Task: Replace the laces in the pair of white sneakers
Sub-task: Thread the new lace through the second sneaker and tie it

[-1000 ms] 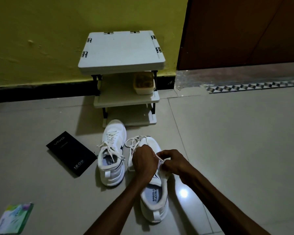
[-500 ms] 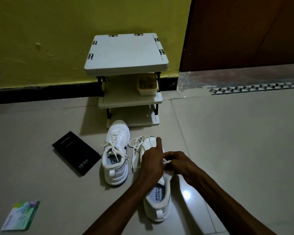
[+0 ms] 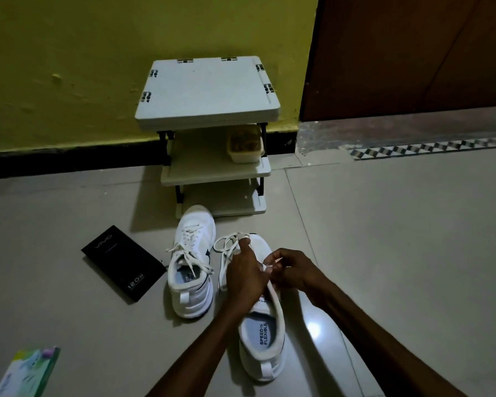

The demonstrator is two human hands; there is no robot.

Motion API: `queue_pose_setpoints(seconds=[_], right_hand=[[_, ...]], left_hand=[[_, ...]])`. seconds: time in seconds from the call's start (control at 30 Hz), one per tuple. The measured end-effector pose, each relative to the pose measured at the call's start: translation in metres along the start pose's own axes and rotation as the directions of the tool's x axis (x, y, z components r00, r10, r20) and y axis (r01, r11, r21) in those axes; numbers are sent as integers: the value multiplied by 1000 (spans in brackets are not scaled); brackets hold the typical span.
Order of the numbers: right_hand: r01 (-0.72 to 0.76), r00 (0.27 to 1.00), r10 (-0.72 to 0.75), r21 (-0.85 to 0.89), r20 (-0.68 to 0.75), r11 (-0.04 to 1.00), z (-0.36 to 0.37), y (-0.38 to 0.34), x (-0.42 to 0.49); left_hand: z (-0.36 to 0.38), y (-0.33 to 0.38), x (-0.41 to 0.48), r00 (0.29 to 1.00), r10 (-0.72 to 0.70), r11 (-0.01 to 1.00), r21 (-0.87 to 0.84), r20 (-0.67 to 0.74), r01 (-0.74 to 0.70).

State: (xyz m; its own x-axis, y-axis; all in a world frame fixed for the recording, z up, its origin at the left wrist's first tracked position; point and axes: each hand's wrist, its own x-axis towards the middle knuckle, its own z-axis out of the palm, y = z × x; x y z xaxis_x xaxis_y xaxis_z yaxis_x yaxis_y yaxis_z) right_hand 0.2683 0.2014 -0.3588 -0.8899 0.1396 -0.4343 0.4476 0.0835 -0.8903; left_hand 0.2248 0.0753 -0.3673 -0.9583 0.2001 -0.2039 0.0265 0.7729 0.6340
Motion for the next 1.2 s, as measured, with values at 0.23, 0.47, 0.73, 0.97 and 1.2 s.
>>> queue_pose_setpoints(seconds=[0.23,0.47,0.73,0.97,1.2], right_hand=[[141,935,-231,-313,-271,939,19,13,21],[340,864,-359,-119,-353,933,-4,-70,3],[268,963,-267,15,-41,963,-15,-121,-24],[-2,997,-48,-675,-55,738,6,-1,14],[43,992,-115,-714,-52,699,13,-7,24]], left_hand=[[-5,-15,12,980,-83,958,-257,182,129],[-4,-19,8,995,32,987,-161,98,-16],[-31,5,7,936,278,926,201,218,-321],[-111,46,21,885,356,893,172,300,-417],[-97,28,24,854,404,914,-172,326,-367]])
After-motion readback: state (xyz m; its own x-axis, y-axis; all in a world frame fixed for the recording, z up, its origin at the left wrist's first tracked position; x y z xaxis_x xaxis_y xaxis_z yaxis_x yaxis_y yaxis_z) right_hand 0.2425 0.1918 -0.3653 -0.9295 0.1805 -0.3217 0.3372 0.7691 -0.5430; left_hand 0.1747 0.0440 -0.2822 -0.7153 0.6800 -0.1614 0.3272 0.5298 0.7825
